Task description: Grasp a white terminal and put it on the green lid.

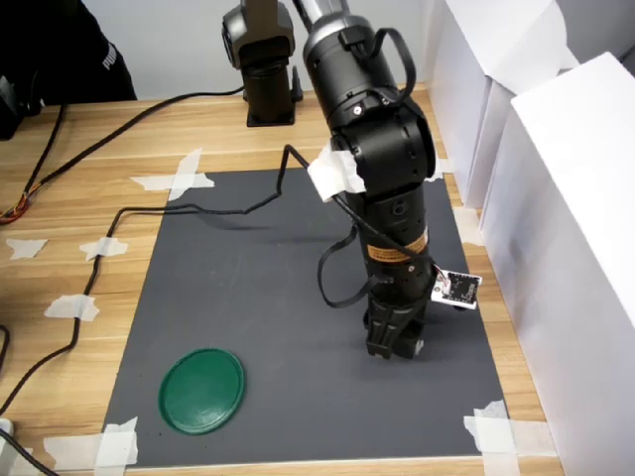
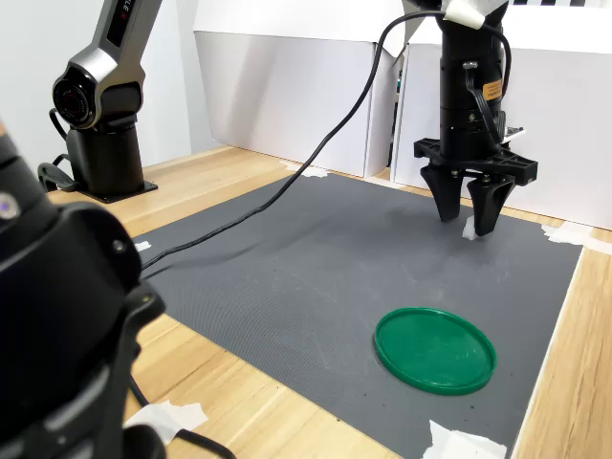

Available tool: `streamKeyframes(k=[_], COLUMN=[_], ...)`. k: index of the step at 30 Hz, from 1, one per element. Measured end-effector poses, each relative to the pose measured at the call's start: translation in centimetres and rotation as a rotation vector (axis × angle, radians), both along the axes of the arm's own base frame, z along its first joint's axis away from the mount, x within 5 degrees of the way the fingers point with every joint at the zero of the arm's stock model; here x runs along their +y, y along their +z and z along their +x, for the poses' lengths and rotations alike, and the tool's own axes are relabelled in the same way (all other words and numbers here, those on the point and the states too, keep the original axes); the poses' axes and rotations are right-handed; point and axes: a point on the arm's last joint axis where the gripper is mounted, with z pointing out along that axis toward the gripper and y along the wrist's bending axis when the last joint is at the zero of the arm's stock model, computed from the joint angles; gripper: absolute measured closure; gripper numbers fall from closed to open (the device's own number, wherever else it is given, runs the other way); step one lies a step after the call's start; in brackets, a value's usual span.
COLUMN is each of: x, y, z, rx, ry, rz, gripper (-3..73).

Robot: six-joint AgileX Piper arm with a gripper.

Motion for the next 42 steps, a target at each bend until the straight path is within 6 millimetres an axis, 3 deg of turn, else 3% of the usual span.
streamKeyframes(k=[4,6,15,22,33,42], x=[0.0,0.0,-0.1,-1.2,-8.9,-15.2], y=[0.0,0.0,0.2,4.0,10.5,10.8], z=[0.0,0.0,-0.2,-1.5,-2.1,-1.3], rx=[0.003,0.006,0.033,0.037,-0.054,-0.075], ry=[-0.017,-0.023,-0.079,-0.103,-0.285,-0.452], rz=[0.004,0.005,0.016,0.031,0.073,0.073], gripper=[54.0,61.2,61.1,61.1,61.1,61.1])
